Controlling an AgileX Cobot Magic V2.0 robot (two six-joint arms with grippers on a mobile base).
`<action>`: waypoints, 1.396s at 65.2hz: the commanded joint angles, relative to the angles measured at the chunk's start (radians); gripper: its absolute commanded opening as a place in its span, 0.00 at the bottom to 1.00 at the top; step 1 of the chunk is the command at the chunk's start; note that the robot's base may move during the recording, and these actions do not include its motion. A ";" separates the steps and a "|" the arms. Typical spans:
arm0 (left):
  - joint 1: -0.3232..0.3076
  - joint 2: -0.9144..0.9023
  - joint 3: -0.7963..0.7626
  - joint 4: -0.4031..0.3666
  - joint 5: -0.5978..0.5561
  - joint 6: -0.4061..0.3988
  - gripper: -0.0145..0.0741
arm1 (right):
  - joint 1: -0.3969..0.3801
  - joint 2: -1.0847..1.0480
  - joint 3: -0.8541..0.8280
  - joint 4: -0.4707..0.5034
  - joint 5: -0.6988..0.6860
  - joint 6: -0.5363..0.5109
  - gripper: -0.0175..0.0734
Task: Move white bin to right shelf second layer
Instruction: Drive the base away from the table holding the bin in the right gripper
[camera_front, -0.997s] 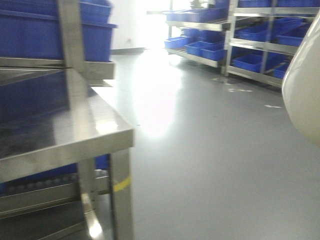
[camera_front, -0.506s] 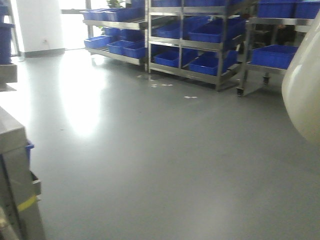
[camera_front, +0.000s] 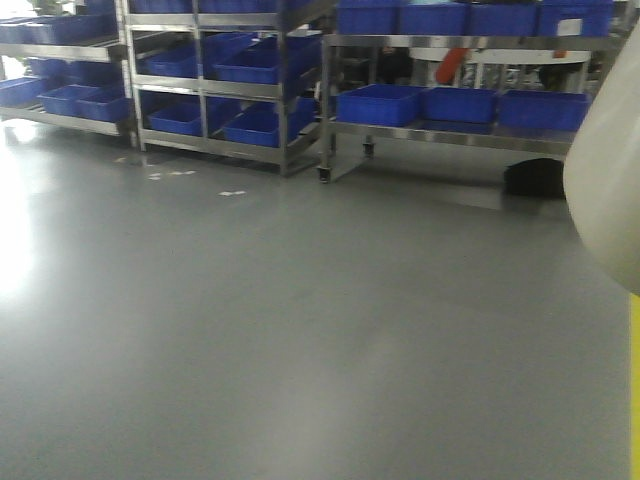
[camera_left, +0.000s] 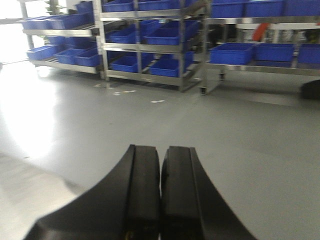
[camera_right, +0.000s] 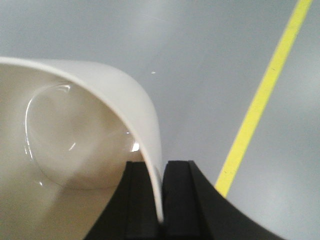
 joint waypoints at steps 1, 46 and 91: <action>0.000 -0.013 0.037 -0.006 -0.084 -0.003 0.26 | -0.005 -0.010 -0.028 0.010 -0.070 -0.005 0.25; 0.000 -0.013 0.037 -0.006 -0.084 -0.003 0.26 | -0.005 -0.010 -0.028 0.010 -0.070 -0.005 0.25; 0.000 -0.013 0.037 -0.006 -0.084 -0.003 0.26 | -0.005 -0.010 -0.028 0.010 -0.070 -0.005 0.25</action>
